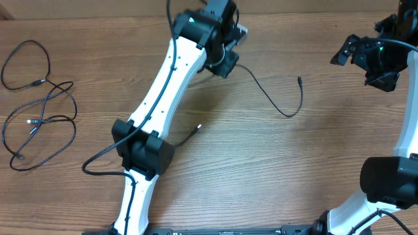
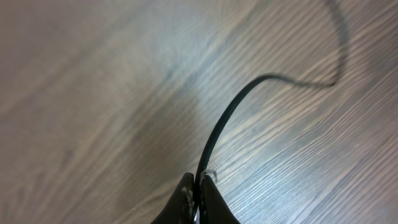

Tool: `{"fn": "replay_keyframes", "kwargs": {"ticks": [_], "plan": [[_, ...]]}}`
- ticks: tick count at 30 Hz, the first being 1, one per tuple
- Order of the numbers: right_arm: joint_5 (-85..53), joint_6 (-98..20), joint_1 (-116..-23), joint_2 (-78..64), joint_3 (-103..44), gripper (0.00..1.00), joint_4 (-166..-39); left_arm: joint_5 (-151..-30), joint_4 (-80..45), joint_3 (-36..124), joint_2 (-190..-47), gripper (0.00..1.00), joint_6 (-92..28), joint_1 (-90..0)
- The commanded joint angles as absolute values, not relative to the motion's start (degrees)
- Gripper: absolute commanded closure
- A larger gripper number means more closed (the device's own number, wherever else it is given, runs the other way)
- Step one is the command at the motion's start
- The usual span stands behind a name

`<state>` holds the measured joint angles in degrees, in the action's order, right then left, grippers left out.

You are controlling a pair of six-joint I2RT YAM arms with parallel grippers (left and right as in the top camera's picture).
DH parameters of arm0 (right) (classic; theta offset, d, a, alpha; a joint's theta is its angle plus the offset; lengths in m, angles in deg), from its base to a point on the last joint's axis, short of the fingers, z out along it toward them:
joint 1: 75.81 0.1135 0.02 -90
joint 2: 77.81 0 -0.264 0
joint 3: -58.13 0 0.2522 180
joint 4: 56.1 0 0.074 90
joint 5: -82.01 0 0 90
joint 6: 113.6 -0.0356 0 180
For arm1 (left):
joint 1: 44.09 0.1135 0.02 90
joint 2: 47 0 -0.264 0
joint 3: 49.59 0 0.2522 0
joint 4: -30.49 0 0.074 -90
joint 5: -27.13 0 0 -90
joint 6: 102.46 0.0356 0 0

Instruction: Untangle cables

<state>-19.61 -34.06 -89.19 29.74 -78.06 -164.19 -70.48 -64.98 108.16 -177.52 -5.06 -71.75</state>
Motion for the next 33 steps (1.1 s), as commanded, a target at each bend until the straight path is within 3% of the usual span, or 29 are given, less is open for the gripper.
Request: {"fn": "replay_keyframes", "kwargs": {"ticks": [1,13,19,23,28,33], "plan": [[-19.65,-33.49,-88.95,29.69,-77.82,0.00,-163.99,-71.33,-67.17,115.76,-176.62,0.96,-5.28,-71.38],[-19.68,-33.51,-88.95,29.69,-77.82,0.00,-163.84,-66.72,-74.82,135.78,-176.58,0.96,-3.90,-68.58],[-19.68,-33.51,-88.95,29.69,-77.82,0.00,-163.82,-66.88,-79.10,134.82,-176.73,0.94,-6.19,-64.96],[-20.22,-33.53,-88.95,29.69,-77.82,0.00,-163.77,-66.92,-79.47,129.14,-176.73,0.85,-10.63,-64.10],[-24.18,-33.27,-88.60,29.69,-77.80,0.00,-162.64,-67.51,-76.83,119.11,-176.75,0.50,-17.30,-64.04],[-25.66,-32.22,-85.74,29.69,-76.47,0.00,-160.36,-70.44,-71.25,106.95,-176.75,0.47,-20.69,-63.97]]}}
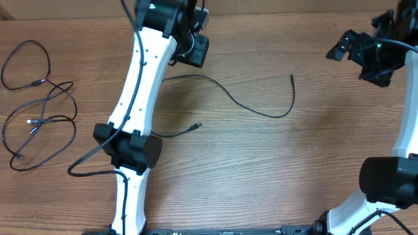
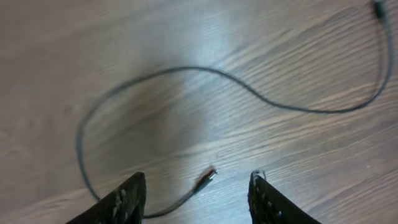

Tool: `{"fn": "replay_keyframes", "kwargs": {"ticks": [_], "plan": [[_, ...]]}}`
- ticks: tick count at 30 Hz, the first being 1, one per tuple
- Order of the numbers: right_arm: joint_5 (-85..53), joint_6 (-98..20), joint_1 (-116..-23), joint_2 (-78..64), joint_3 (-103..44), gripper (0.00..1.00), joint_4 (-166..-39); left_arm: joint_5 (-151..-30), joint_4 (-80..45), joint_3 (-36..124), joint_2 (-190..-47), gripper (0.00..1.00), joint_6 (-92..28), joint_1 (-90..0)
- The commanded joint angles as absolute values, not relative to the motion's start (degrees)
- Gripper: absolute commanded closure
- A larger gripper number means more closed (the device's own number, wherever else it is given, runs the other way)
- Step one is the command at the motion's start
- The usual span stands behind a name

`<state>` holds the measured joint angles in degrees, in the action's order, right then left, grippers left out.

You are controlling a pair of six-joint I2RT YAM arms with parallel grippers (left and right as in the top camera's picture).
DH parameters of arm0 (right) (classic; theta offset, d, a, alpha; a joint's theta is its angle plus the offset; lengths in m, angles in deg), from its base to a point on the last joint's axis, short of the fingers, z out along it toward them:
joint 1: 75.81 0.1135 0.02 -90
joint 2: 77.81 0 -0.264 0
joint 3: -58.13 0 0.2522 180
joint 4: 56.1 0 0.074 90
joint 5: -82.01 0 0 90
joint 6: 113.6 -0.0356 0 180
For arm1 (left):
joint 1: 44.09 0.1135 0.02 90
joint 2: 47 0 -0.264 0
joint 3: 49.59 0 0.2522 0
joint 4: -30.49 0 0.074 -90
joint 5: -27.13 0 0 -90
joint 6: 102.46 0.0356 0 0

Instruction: Untangle cables

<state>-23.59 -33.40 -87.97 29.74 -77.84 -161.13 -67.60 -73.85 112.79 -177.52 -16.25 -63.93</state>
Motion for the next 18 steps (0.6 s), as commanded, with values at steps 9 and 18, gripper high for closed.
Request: {"fn": "replay_keyframes", "kwargs": {"ticks": [9,18], "plan": [[-25.66,-32.22,-83.84,29.69,-71.33,0.00,-157.57,-82.63,-49.13,85.62,-176.75,0.00,-33.30,-63.93],[-25.66,-32.05,-83.84,29.69,-70.22,0.00,-157.22,-85.39,-32.24,73.40,-176.75,0.02,-45.58,-63.93]]}}
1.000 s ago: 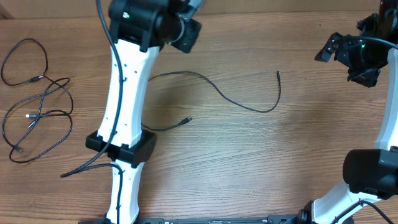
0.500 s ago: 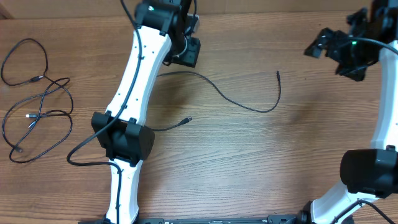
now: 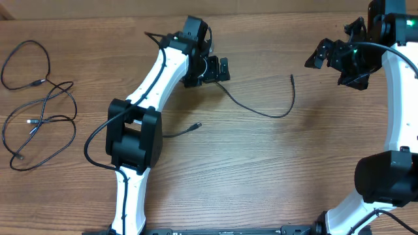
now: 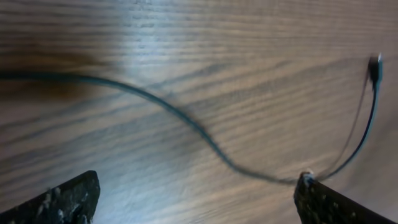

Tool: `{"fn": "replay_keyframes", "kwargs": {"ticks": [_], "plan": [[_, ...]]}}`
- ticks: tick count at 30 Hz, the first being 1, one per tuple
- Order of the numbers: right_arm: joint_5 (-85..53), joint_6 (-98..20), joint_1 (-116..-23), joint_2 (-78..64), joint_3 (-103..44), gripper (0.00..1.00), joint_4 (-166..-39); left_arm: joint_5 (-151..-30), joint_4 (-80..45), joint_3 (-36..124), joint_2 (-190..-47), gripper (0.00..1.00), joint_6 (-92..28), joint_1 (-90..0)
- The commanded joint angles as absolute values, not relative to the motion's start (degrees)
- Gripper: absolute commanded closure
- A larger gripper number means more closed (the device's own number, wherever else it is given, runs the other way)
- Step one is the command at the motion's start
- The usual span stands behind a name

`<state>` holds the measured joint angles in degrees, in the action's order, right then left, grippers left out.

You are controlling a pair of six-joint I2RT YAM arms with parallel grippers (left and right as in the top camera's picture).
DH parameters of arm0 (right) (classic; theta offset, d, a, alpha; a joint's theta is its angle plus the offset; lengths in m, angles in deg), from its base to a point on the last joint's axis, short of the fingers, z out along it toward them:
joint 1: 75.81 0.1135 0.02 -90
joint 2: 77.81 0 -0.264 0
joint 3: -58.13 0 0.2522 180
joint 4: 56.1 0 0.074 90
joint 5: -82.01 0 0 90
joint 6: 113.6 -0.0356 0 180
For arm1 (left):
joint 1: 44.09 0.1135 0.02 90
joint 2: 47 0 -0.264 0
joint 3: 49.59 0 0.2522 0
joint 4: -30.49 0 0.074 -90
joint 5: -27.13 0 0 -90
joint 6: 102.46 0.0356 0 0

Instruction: Untangle cables

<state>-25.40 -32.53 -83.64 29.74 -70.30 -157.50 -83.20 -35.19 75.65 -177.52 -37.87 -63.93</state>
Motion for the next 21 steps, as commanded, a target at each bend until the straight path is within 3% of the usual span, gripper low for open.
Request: {"fn": "replay_keyframes", "kwargs": {"ticks": [1,6,16,21], "plan": [[-25.66,-32.05,-83.80,29.69,-70.22,0.00,-157.24,-85.39,-30.47,72.59,-176.75,0.03,-47.05,-63.93],[-25.73,-32.11,-83.73,29.69,-70.22,0.00,-157.13,-85.15,-23.65,69.80,-176.75,0.13,-50.48,-63.95],[-29.62,-32.07,-81.26,29.69,-64.71,0.00,-150.14,-81.76,-18.69,65.10,-177.01,0.18,-52.31,-63.89],[-32.31,-32.07,-80.93,29.69,-61.58,0.01,-146.59,-80.43,-14.88,63.68,-177.01,0.32,-53.14,-63.86]]}}
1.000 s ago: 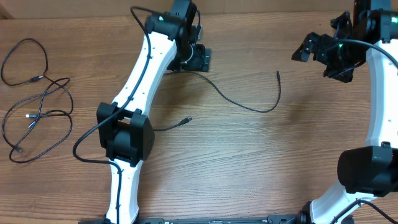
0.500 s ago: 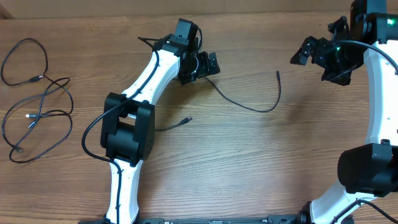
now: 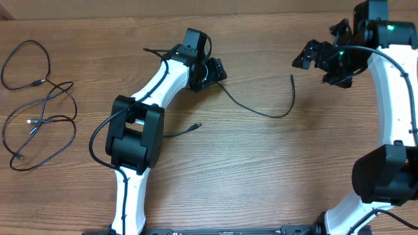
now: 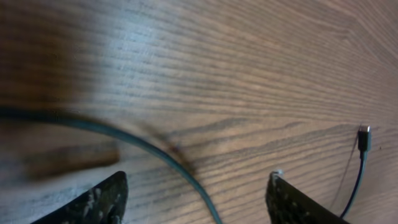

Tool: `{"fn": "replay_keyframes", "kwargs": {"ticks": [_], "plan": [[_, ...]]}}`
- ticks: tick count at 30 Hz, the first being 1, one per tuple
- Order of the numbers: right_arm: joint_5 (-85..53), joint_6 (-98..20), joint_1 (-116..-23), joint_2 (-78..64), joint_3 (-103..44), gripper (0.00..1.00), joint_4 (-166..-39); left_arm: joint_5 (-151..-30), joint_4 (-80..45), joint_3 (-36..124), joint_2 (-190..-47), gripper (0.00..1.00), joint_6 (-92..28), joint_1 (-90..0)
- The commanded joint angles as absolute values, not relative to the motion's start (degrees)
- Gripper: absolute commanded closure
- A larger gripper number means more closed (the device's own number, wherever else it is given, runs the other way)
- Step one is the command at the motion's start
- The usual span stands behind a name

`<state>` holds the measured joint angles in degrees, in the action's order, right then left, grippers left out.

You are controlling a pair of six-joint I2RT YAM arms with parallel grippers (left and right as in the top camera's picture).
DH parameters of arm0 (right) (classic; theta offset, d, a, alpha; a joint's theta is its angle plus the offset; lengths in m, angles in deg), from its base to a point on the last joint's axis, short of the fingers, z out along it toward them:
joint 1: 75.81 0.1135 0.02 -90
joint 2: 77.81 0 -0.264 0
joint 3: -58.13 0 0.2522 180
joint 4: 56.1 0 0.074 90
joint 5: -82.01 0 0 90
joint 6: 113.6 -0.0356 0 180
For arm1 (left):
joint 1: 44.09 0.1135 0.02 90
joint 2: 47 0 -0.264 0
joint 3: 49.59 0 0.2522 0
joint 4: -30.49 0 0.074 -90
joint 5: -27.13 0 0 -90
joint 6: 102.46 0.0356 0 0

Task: Untangle cables
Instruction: 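Grasp the cable's right connector end with the right gripper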

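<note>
A thin black cable (image 3: 261,111) lies loose on the wooden table, curving from my left gripper (image 3: 208,72) out to a plug end (image 3: 292,78); its other plug end (image 3: 198,125) lies nearer the front. In the left wrist view the cable (image 4: 180,163) runs across the table between the two fingers (image 4: 99,199), which stand wide apart and hold nothing; the plug (image 4: 364,138) shows at the right. A tangled bundle of black cables (image 3: 39,111) lies at the far left. My right gripper (image 3: 315,68) hovers open at the back right, near the plug end.
The wooden table's back edge (image 3: 274,6) runs along the top of the overhead view. The left arm's own black cord (image 3: 98,140) loops beside its elbow joint.
My left gripper has shifted slightly and sits closer to the table, still open, with the cable between its fingers. The right gripper has moved a little further left toward the plug end.
At first my left gripper was shut on the cable at the back centre. Then it stood open further left, with the cable lying released on the table. After that it was over the cable's left stretch, where it straddles the cable now. The right gripper moved leftward throughout.
</note>
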<state>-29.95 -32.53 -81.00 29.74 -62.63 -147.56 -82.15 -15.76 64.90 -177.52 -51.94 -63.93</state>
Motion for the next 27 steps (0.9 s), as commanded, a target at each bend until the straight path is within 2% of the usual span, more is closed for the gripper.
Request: {"fn": "replay_keyframes", "kwargs": {"ticks": [1,6,16,22,27], "plan": [[-32.35,-32.09,-80.84,29.69,-61.12,0.02,-146.05,-80.19,-14.58,63.63,-177.01,0.32,-53.41,-63.89],[-32.62,-32.33,-79.91,29.69,-59.46,0.02,-143.69,-78.53,-13.88,63.63,-177.01,0.37,-53.38,-63.89],[-33.23,-34.36,-75.36,29.69,-55.03,0.02,-136.91,-77.45,-12.07,60.55,-177.08,0.39,-53.45,-64.04],[-33.60,-34.67,-73.22,29.69,-52.56,0.04,-133.68,-77.26,-10.10,59.11,-177.08,0.40,-53.34,-63.99],[-33.62,-34.69,-72.58,29.69,-51.51,0.11,-131.32,-74.39,-9.36,59.11,-177.10,0.47,-52.60,-63.97]]}}
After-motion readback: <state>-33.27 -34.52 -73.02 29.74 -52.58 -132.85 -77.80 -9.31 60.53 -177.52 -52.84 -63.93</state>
